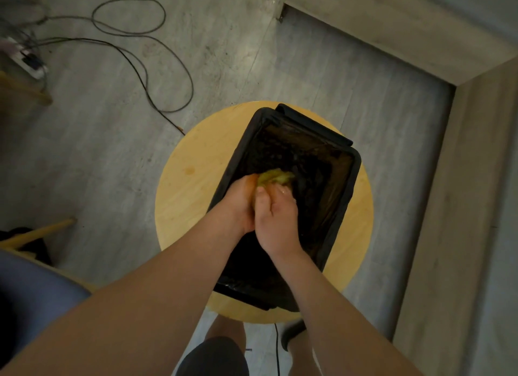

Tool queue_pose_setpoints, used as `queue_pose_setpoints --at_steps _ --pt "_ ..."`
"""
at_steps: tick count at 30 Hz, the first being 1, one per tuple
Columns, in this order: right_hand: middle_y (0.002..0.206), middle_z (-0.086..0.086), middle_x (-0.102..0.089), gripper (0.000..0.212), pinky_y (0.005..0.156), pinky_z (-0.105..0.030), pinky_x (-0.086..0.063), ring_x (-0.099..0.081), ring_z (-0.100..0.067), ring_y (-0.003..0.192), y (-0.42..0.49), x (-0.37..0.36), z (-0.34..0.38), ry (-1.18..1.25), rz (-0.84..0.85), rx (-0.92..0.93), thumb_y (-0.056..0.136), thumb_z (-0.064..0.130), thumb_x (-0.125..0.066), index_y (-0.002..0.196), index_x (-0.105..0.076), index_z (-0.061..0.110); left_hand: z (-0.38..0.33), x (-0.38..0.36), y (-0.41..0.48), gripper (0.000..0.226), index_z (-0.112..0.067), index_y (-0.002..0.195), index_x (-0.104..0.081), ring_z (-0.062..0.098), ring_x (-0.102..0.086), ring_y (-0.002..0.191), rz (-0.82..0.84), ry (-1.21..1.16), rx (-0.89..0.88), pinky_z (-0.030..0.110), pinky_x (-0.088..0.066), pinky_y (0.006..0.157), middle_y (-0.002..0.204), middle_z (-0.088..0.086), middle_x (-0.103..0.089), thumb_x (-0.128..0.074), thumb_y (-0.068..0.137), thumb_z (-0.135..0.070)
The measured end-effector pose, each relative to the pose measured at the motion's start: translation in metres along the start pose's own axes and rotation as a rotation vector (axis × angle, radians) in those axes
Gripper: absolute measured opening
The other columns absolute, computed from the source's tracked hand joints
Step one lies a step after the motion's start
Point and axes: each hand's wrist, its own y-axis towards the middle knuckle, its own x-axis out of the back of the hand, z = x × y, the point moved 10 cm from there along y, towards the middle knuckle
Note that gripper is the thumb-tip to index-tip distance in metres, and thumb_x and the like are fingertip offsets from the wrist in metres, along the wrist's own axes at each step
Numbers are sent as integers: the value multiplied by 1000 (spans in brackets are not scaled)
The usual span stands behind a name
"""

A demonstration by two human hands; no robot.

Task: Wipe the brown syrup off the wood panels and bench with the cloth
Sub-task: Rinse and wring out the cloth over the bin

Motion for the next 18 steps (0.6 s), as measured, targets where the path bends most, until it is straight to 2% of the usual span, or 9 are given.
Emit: queue_pose_setpoints --at_steps 3,5,6,9,12,14,15,17,18 --pt "94 -12 -63 45 85 -46 -43 -57 -34 98 24 -1 -33 -191 57 -88 99 42 -26 81 -58 15 3 4 6 24 2 98 -73 31 -73 89 -51 -63 -44 37 -62 79 94 21 -71 -51 101 -6" --pt "111 -22 -63 42 90 -48 -44 -56 -42 110 39 -2 -62 -381 127 -215 105 34 -33 101 -64 6 8 -1 6 29 4 117 -70 35 -68 112 -18 -77 -59 45 -58 97 115 24 -71 -46 103 -4" --pt "122 -25 -58 38 95 -49 -42 -52 -44 117 44 0 -76 -435 118 -287 106 32 -36 113 -62 4 11 -1 5 32 1 123 -69 34 -66 118 -16 -64 -53 48 -54 102 121 21 -71 -44 105 -8" --pt "145 -26 -38 43 107 -51 -36 -38 -47 132 44 8 -91 -360 16 -446 108 34 -40 143 -42 9 21 -1 1 35 -19 123 -68 34 -62 117 -57 -33 4 63 -46 106 121 12 -71 -43 106 -36" --pt "155 -22 -33 51 116 -48 -30 -33 -45 142 32 -19 -98 -193 157 -547 109 37 -34 159 -28 26 26 -3 2 43 -26 129 -66 31 -65 113 -55 -40 32 62 -51 99 121 9 -72 -49 100 -52" --pt "142 -17 -52 43 110 -41 -41 -48 -38 134 25 -27 -85 -40 228 -501 110 32 -35 151 -44 25 27 -2 10 43 -22 129 -68 30 -69 110 -68 -104 30 52 -55 98 118 11 -74 -51 100 -50" --pt "128 -10 -62 36 98 -35 -48 -58 -31 122 20 -24 -73 62 207 -467 110 30 -35 140 -54 23 27 -2 12 42 -17 122 -72 28 -70 105 -65 -132 41 44 -57 95 110 12 -76 -50 102 -46" --pt "100 2 -67 27 76 -26 -48 -65 -16 96 8 -10 -50 175 139 -404 112 32 -36 114 -62 22 21 -3 15 42 -10 94 -74 23 -72 83 -53 -133 43 30 -57 78 83 11 -75 -45 105 -39" --pt "91 3 -65 27 71 -27 -47 -63 -14 87 2 -3 -38 179 115 -344 111 33 -39 103 -61 21 17 -2 16 44 -10 80 -70 19 -70 68 -56 -94 25 25 -57 67 70 10 -70 -44 105 -35"
